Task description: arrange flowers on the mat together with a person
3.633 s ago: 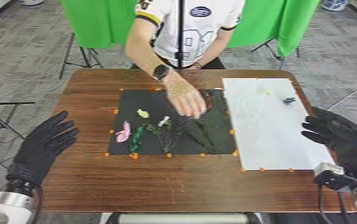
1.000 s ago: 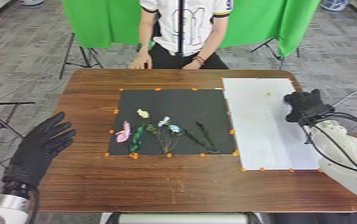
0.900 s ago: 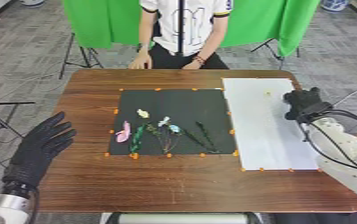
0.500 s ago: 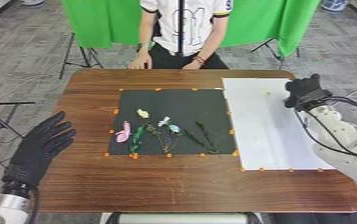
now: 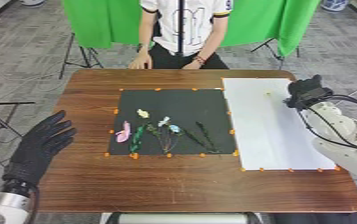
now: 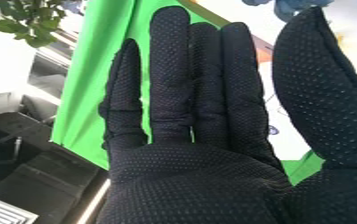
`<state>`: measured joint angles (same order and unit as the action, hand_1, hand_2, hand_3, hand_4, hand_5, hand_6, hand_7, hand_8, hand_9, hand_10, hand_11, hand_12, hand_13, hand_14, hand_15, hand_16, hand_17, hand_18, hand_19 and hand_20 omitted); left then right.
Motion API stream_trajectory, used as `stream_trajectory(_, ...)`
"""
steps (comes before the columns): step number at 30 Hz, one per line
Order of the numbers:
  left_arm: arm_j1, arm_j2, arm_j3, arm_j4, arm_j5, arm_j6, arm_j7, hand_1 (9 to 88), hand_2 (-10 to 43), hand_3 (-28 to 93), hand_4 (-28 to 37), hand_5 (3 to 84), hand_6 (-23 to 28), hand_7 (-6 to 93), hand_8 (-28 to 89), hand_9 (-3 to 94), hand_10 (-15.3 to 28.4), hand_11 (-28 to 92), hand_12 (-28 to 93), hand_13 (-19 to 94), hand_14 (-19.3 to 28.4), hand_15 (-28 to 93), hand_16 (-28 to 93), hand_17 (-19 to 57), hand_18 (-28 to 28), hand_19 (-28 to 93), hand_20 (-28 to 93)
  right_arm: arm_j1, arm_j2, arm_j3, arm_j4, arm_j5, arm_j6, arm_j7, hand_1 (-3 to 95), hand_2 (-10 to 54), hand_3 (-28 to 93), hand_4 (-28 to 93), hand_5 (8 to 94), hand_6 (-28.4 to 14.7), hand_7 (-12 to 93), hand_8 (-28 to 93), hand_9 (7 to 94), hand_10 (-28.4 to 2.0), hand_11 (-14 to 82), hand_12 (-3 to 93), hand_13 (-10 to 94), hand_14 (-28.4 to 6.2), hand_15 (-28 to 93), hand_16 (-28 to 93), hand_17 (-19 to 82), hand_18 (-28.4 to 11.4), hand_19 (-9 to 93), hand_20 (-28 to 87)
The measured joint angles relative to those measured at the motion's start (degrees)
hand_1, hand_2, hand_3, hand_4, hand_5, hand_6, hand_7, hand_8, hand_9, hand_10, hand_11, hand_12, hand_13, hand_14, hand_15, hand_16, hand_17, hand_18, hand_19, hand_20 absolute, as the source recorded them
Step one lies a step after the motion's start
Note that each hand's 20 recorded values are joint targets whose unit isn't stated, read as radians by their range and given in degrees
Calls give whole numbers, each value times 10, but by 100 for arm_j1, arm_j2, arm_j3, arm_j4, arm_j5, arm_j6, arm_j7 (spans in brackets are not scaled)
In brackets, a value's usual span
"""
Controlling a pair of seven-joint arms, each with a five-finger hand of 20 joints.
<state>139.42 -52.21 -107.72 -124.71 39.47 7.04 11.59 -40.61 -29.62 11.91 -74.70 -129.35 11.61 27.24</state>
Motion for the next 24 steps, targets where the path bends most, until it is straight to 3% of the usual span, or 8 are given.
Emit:
stream_trajectory(9, -10, 25, 0, 2, 0, -4, -1, 261, -3, 700, -176, 290, 24, 202, -96, 260, 116, 221, 183, 219, 146, 323, 13, -79, 213, 464, 80, -68, -9, 2, 18, 48, 59, -138, 364, -95, 874, -283, 551, 64, 329, -209, 568, -48, 299, 220, 559, -33, 569, 208, 201, -145, 656, 391)
stream_trajectory(11, -19, 26, 1, 5, 0, -5, -3, 261, -3, 701, -176, 290, 23, 202, -96, 261, 116, 221, 183, 219, 145, 323, 13, -79, 213, 464, 80, -56, -26, -57, 63, 70, 130, -162, 382, -95, 850, -283, 573, 74, 354, -183, 597, -42, 303, 226, 592, -25, 533, 273, 210, -142, 657, 397)
stream_trajectory(16, -40, 30, 9, 7, 0, -5, -4, 261, -2, 700, -177, 289, 24, 202, -96, 260, 115, 220, 183, 219, 145, 323, 12, -79, 213, 464, 80, 47, -130, -347, 319, 140, 649, -208, 464, -95, 772, -283, 675, 86, 443, -107, 815, -25, 119, 415, 703, -3, 457, 383, 242, -136, 664, 408)
stream_trajectory(20, -51, 31, 10, 7, 0, -5, -6, 261, -3, 701, -177, 289, 24, 202, -96, 260, 116, 220, 183, 219, 145, 323, 13, -79, 213, 465, 80, 106, -224, -524, 517, 226, 1164, -210, 481, -95, 779, -283, 727, 86, 445, -74, 864, -19, 122, 447, 743, -3, 473, 395, 261, -137, 676, 414)
stream_trajectory(24, -56, 31, 13, 8, 0, -5, -12, 261, -2, 700, -177, 289, 24, 202, -96, 261, 116, 220, 183, 219, 145, 323, 12, -79, 213, 465, 80, 94, -252, -507, 534, 254, 1330, -230, 479, -95, 796, -283, 743, 83, 433, -62, 880, -22, 119, 458, 748, -9, 495, 394, 267, -139, 683, 417)
